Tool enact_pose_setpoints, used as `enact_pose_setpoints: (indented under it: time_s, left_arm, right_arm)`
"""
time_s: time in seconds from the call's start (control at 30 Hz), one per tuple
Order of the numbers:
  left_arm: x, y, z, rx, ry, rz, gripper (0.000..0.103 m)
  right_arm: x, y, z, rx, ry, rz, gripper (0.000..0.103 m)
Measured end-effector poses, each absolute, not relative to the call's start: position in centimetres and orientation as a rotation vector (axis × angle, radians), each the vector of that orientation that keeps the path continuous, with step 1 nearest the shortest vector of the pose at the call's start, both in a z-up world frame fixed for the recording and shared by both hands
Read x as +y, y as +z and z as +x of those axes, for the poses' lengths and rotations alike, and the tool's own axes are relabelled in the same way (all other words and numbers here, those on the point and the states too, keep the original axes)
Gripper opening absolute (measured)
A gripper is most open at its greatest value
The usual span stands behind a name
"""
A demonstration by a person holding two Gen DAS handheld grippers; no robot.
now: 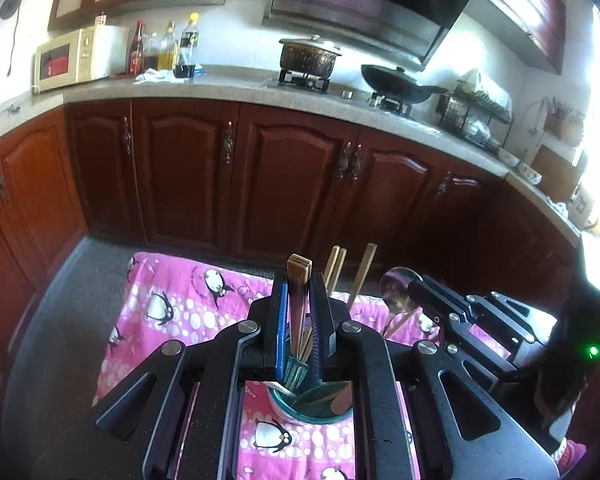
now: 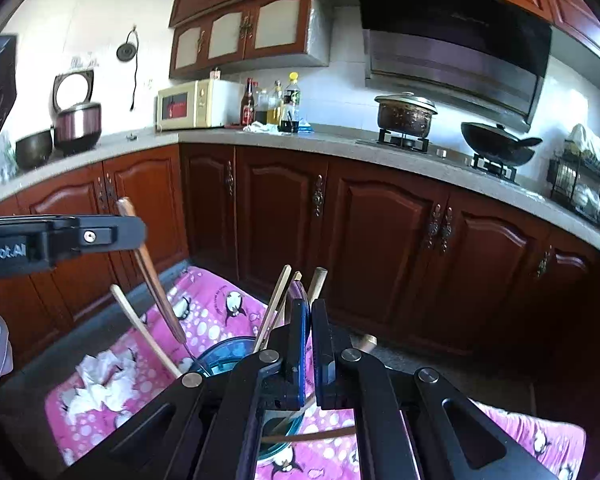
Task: Organize utensils
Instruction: 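Lift the fork and spoon with both grippers over the holder, then lower the fork and spoon into the holder and open both grippers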
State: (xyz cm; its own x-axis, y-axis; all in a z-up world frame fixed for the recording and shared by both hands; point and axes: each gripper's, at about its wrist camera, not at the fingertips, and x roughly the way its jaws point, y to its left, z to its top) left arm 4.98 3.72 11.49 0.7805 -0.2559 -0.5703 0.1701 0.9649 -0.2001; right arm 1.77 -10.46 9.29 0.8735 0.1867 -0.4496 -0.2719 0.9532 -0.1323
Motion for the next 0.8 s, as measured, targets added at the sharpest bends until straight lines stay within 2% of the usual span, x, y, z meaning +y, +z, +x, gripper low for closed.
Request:
enact_pose_setpoints:
  time_s: [0.4, 0.8]
  left_arm:
    - [1.7, 8.0, 6.2, 0.690, -0.215, -0.078, 0.009]
    - [0.9, 6.1, 6.4, 0.727, -0.202, -0.063, 0.009]
  right_arm:
    - [-9.1, 5.5, 1.9, 0.486, 0.253, -0.297, 0.002]
    - [-9.0, 1.9, 0.8, 0.601, 0.312, -0.250, 0.003]
